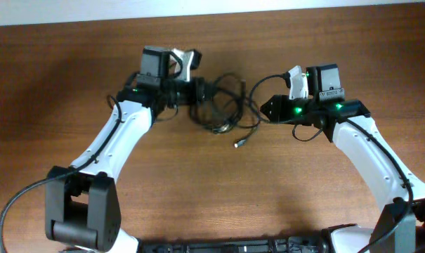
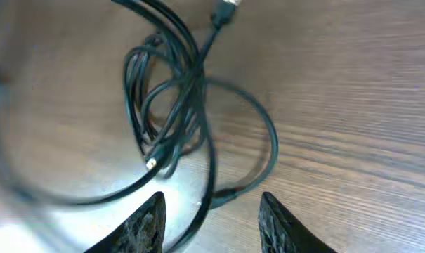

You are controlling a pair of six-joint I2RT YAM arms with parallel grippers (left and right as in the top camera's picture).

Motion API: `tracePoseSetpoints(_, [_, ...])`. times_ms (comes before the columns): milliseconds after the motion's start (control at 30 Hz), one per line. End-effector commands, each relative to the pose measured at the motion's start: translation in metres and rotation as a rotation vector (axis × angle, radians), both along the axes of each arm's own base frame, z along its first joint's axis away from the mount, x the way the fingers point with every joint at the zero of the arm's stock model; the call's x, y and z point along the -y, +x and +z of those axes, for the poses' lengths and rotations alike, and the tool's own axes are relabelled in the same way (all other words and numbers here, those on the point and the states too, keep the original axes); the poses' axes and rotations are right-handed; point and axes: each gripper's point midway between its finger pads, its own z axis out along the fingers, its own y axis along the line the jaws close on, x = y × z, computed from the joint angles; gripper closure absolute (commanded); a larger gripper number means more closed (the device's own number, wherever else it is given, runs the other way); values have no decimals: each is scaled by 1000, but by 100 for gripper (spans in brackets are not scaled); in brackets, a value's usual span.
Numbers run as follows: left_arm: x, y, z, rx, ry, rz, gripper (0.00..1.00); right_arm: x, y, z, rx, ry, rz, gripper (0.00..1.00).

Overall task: Untangle cables
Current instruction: 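Grasp the cable bundle with both grippers and lift it, then pull the cable strands apart, left gripper left, right gripper right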

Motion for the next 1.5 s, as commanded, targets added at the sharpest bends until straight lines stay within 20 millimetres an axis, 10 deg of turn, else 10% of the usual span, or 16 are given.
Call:
tracePoseSetpoints(0, [17, -32, 61, 96, -275, -282, 100, 2, 10, 7, 27, 8, -37, 60])
tracePoseSetpoints(300, [20, -54, 48, 122, -249, -380, 100, -12, 45, 45, 295, 46, 60, 48])
tracePoseSetpoints(500, [19, -63, 60, 125, -321, -433, 100, 10, 33, -12, 105, -110, -19, 49])
tracePoseSetpoints(600, [17, -59, 50, 100, -272, -392, 100, 7, 41, -20, 107, -99, -16, 78])
tracePoseSetpoints(667, [10, -51, 27, 68, -153, -317, 100, 5, 55, 0, 198, -83, -21, 96])
tracePoseSetpoints(833, [-41, -33, -43, -39, 287, -82, 100, -3, 73, 94, 423, -25, -9, 96])
tracePoseSetpoints(933, [-53, -30, -52, -47, 367, -42, 100, -29, 54, 136, 489, 116, 120, 96])
tracePoseSetpoints(1100, [-82, -16, -65, -122, 485, 167, 100, 4, 26, 63, 169, -68, 0, 57])
tracePoseSetpoints(1333, [-94, -12, -69, -280, 456, 406, 100, 1, -29, -5, -170, -123, 119, 57])
tracePoseSetpoints(1467, [-142, -16, -82, -288, 686, 579, 100, -45, -27, -42, -127, -199, 340, 57])
